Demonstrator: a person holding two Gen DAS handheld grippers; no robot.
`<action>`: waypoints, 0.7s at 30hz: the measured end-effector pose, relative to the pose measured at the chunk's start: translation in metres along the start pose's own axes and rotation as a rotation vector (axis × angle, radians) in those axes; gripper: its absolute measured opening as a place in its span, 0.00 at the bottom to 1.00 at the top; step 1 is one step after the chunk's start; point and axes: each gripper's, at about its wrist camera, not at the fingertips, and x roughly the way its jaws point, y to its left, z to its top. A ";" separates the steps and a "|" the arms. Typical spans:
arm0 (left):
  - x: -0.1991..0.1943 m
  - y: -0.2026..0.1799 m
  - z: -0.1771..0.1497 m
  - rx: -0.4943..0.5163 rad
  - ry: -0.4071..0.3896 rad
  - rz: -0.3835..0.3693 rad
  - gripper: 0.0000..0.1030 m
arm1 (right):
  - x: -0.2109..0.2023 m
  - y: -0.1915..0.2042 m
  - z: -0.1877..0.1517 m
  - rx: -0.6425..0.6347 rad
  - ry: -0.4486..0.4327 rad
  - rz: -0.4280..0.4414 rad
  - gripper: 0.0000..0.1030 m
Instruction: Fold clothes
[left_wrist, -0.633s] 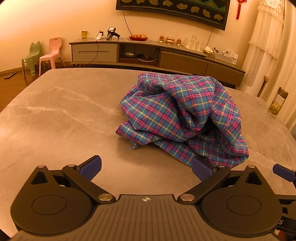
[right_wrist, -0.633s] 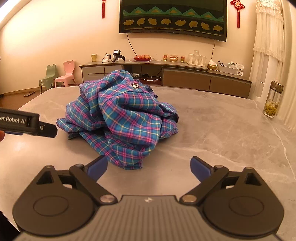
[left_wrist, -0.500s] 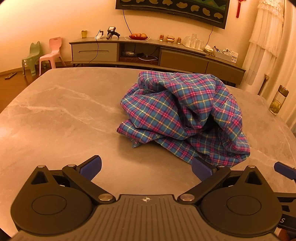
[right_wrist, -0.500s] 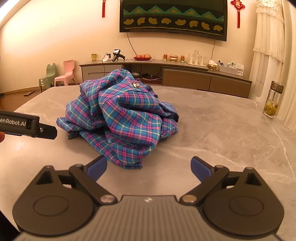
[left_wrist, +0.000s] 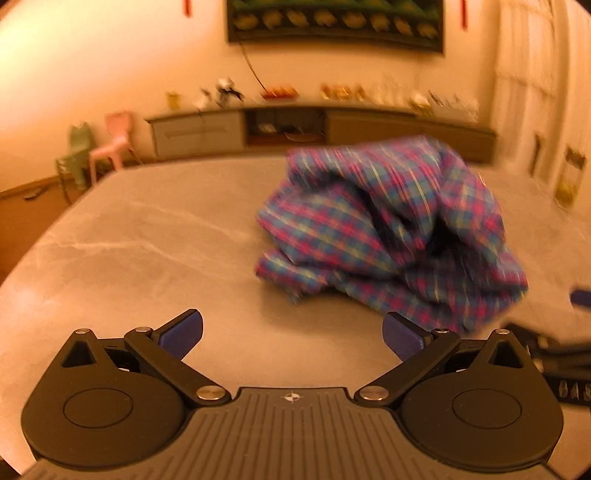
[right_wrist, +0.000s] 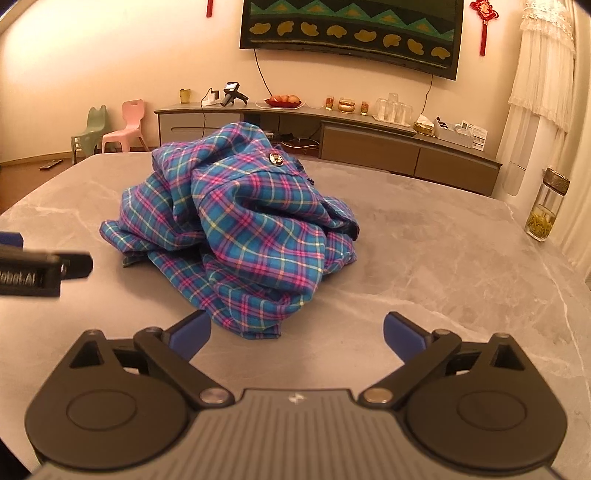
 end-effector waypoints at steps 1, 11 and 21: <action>0.000 0.001 0.000 -0.004 0.012 -0.027 0.99 | 0.001 0.000 0.000 -0.002 0.000 -0.003 0.93; -0.009 0.006 0.001 -0.029 -0.024 -0.113 0.06 | 0.009 -0.004 -0.001 0.007 0.050 0.069 0.00; -0.003 0.005 0.007 -0.028 -0.035 -0.150 0.00 | 0.013 -0.005 -0.004 0.011 0.067 0.053 0.00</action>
